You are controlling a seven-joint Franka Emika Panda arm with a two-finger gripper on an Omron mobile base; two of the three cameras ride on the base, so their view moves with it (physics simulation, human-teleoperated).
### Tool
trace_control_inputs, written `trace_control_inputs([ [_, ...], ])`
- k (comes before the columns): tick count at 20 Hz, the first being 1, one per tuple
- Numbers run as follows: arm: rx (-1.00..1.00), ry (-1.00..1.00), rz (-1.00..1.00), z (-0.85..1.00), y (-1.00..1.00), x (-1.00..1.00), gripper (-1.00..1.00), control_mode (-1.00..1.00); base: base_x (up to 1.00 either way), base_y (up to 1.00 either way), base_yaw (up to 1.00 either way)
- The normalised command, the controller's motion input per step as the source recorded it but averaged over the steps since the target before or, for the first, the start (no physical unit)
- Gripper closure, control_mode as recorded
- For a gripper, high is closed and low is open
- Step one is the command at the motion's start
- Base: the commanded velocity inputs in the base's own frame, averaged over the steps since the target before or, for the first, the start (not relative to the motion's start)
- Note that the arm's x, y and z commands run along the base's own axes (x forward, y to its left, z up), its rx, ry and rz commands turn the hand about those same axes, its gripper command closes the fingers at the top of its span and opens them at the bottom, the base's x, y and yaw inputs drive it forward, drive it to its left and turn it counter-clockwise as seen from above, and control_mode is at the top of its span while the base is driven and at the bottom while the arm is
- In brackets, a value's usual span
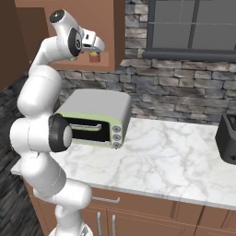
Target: Restock the canned food cabinet by taking the new fresh canned food from the counter and placing it in the cabinet. Then, take the old canned food from the cabinet and place it on the counter.
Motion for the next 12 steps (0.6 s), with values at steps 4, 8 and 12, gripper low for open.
trace_control_inputs([
  [4,0.00,0.00,0.00,-0.17,0.00,0.00,-1.00,-1.00,0.00,0.00,0.00],
  [8,0.00,0.00,0.00,-0.16,0.00,0.00,-1.00,-1.00,0.00,0.00,0.00],
  [12,0.00,0.00,0.00,-0.22,0.00,0.00,-1.00,-1.00,0.00,0.00,0.00],
])
